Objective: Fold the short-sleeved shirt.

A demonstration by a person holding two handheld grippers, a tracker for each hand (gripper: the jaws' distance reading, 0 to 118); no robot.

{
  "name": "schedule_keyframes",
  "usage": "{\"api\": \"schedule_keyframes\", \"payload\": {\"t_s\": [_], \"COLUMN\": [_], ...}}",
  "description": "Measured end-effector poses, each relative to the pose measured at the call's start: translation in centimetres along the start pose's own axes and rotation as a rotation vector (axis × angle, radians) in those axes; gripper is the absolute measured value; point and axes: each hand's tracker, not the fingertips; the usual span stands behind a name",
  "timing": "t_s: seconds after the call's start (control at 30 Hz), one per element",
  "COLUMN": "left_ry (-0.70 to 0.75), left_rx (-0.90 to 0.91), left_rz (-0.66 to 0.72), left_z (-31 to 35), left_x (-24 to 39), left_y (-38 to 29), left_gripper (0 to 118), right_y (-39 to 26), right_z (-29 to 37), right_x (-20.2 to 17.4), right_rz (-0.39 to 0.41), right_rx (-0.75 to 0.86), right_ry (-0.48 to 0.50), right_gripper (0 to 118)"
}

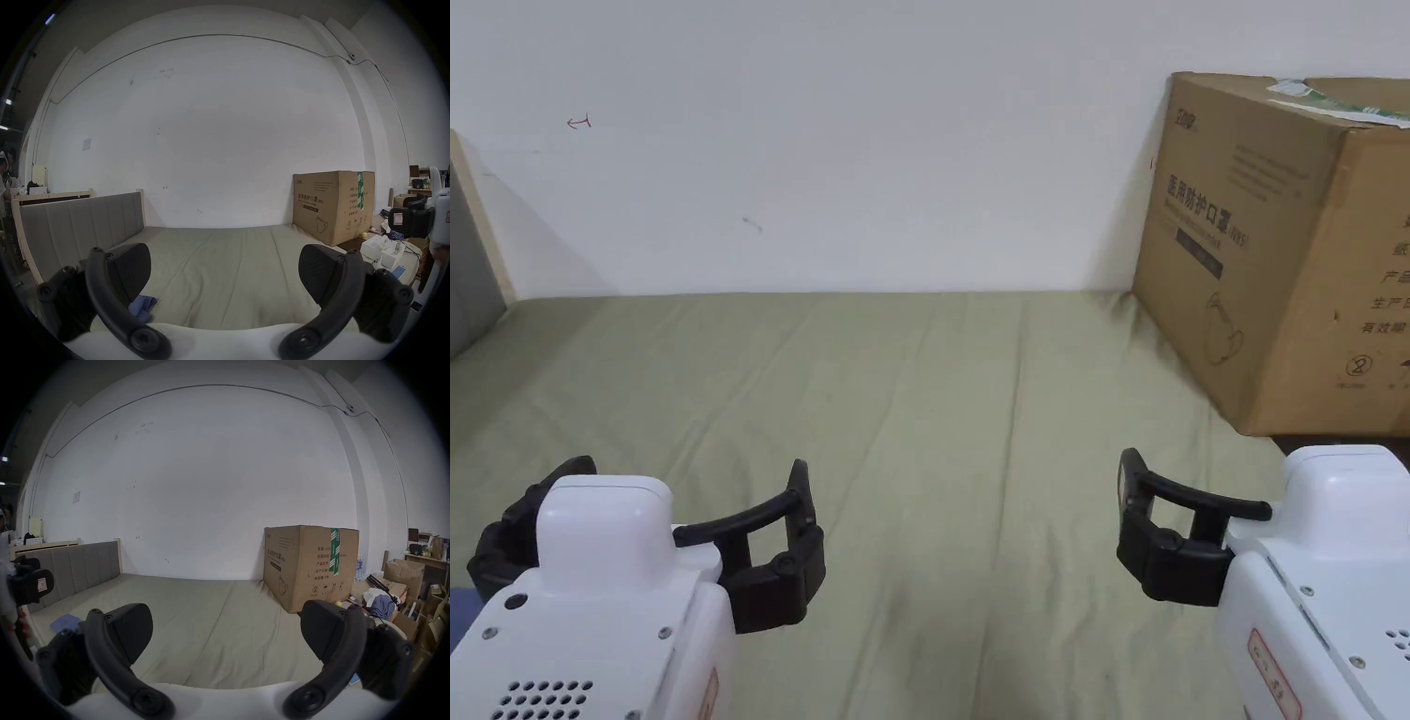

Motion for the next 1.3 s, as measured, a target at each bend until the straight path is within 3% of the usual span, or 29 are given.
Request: {"api": "schedule_keyframes", "payload": {"t_s": [0.33,0.63,0.8,1.0,1.2,1.3], "left_ry": [0.004,-0.096,0.003,0.002,0.066,0.061], "left_rx": [0.009,0.008,-0.033,-0.045,-0.205,-0.200], "left_rz": [0.007,0.130,0.114,0.120,0.126,0.147], "left_z": [-1.2,-1.6,-2.5,-2.2,-3.2,-3.0], "left_x": [-1.5,-3.5,-3.6,-3.0,-2.6,-2.1], "left_y": [0.2,1.0,1.5,1.3,1.6,1.4], "left_gripper": [118,118,118,118,118,117], "right_y": [0.4,0.4,0.4,0.0,-0.4,-0.6], "right_z": [-0.3,-0.1,0.0,-0.1,-0.1,-0.1], "right_x": [-0.9,-1.5,-2.0,-2.6,-2.9,-2.8], "right_rz": [0.014,0.014,0.007,0.002,0.021,0.019], "right_rx": [-0.040,-0.063,-0.072,-0.093,-0.113,-0.123], "right_ry": [0.022,0.035,0.047,0.073,0.089,0.094], "right_gripper": [118,118,118,118,118,118]}}
